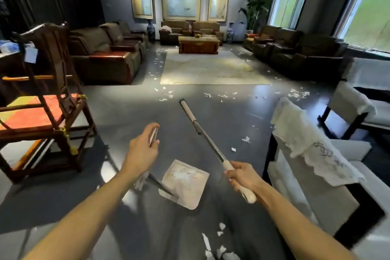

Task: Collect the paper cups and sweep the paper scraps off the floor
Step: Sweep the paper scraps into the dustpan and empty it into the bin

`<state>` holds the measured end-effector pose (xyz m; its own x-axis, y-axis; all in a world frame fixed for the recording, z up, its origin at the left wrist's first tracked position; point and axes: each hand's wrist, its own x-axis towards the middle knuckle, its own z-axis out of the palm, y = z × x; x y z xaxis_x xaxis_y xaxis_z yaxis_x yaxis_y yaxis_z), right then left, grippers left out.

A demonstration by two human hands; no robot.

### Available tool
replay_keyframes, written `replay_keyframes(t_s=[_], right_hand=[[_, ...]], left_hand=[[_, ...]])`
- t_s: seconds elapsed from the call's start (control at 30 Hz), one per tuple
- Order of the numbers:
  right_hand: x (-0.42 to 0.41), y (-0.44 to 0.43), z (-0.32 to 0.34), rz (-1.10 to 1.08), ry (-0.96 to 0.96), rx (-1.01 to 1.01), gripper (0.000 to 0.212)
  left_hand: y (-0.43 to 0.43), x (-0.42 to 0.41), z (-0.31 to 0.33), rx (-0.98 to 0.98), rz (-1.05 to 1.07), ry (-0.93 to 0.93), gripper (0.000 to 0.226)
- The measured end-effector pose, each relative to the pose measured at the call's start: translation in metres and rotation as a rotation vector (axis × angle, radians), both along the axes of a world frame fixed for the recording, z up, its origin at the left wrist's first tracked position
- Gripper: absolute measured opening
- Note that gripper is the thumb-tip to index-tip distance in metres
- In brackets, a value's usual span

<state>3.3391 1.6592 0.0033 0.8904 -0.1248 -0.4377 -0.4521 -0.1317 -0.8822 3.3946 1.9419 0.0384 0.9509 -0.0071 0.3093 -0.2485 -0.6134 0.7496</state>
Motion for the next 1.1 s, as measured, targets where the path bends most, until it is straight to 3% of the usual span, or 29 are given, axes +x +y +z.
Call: replay_keyframes(t_s=[0.37, 0.73, 0.93, 1.1], right_hand=[[0.283, -0.041, 0.008, -0.166, 0.023, -0.067, 0.052], [0.582, -0.17, -0.001, -0.315, 0.025, -0.051, 0.044], [0.739, -0.248, 0.017, -0.403, -0.002, 0.017, 0.021], [0.863, -0.316, 0.009, -0.458, -0.018, 0.009, 0.024]], left_hand=[[-0.062, 0.345, 0.014, 0.078, -0.162, 0.021, 0.042], [-0.203, 0.681, 0.022, 0.052, -0.269, -0.052, 0.04], [-0.283, 0.838, 0.044, 0.019, -0.305, -0.05, 0.036], [-0.365, 0.975, 0.042, 0.042, -0.409, -0.076, 0.032]])
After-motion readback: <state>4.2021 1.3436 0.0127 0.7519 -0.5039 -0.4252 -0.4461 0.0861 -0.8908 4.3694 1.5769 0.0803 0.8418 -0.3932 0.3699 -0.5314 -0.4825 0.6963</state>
